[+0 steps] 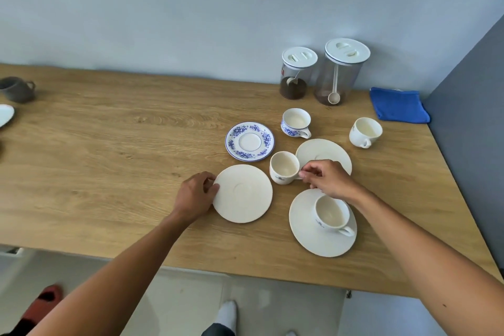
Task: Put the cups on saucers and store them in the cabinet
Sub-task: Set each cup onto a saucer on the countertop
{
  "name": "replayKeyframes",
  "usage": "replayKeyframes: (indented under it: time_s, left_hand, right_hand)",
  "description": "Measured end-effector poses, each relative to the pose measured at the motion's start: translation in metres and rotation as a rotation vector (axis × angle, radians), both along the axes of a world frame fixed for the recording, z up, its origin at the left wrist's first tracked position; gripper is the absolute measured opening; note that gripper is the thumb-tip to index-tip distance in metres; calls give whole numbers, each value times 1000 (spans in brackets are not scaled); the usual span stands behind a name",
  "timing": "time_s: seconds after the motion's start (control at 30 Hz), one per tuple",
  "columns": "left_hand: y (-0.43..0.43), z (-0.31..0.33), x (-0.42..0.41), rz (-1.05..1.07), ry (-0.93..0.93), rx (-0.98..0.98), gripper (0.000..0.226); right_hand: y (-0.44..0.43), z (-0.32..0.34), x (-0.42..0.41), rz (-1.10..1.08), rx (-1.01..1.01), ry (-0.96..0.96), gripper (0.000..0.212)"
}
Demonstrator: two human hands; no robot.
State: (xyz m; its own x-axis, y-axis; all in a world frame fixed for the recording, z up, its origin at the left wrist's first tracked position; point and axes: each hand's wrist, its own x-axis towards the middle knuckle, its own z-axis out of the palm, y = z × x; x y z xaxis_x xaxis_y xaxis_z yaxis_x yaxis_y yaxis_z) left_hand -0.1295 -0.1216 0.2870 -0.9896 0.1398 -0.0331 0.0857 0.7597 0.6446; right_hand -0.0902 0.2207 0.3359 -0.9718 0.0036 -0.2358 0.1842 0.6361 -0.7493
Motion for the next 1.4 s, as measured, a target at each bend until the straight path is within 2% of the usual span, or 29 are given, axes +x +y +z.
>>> replayKeyframes:
  time_s: [0.23,0.33,0.67,1.4]
  left_hand:
    - [-2,-6,-5,36,-57,59,14]
    - [-1,-6,-6,50,-74,55,13]
    - [-2,-6,-6,52,-75,50,11]
    - [-2,-4,-6,61,-85,39,15]
  right_hand:
    - [-5,10,-4,-136,-191,-14,8]
    - [-18,21,-6,-106,-241,6,8]
    - [-75,22,-2,130,-169,-38,14]
    - [-96,-1,19,137,-168,-60,18]
